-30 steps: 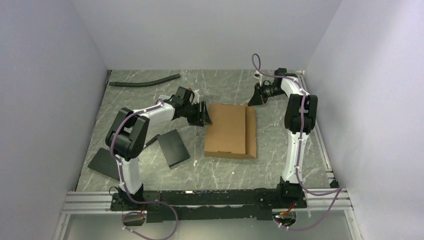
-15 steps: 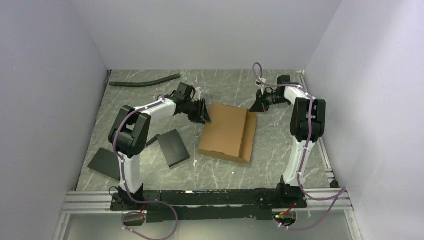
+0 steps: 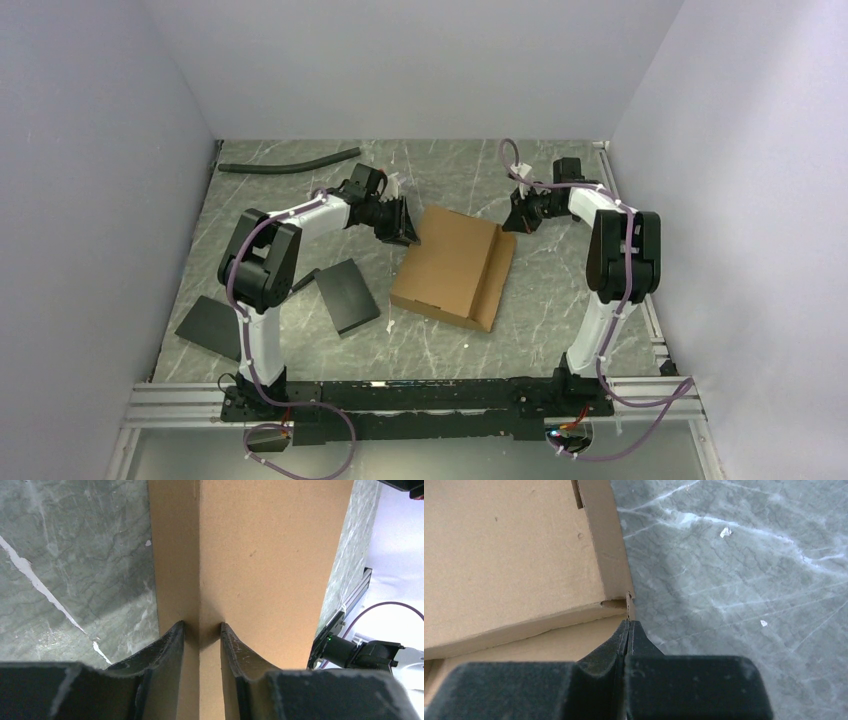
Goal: Fold the paper box
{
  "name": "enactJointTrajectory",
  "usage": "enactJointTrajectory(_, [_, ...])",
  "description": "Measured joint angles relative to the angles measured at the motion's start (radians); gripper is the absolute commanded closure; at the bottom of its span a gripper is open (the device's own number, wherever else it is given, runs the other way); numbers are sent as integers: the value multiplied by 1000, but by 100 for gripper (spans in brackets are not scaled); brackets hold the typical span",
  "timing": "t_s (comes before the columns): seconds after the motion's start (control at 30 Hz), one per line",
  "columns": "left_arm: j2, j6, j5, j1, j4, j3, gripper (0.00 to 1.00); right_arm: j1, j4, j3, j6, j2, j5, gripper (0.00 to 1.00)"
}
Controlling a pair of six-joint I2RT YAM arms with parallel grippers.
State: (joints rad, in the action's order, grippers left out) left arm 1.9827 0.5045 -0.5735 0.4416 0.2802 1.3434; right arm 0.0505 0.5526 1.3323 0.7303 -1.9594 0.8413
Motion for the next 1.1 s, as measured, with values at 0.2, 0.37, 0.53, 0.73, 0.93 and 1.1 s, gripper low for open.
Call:
enactJointTrajectory(0.2, [4, 0, -15, -5, -6, 0, 70, -2, -17, -40, -8, 34, -37, 100])
enactJointTrajectory(0.37, [4, 0, -23, -7, -17, -6, 71, -1, -37, -74, -9, 57, -60, 100])
enactJointTrajectory(0.53, [4, 1, -34, -10, -29, -13, 71, 1, -51, -101, -9, 73, -77, 100])
enactJointTrajectory(0.73, [4, 1, -37, -10, -31, -13, 71, 1, -67, -129, -6, 92, -75, 100])
enactJointTrajectory(0.93, [6, 1, -43, -11, -32, -13, 72, -4, -64, -134, 8, 101, -76, 100])
enactJointTrajectory(1.1, [10, 1, -56, -13, -33, -13, 72, -26, -63, -152, 49, 129, -101, 100])
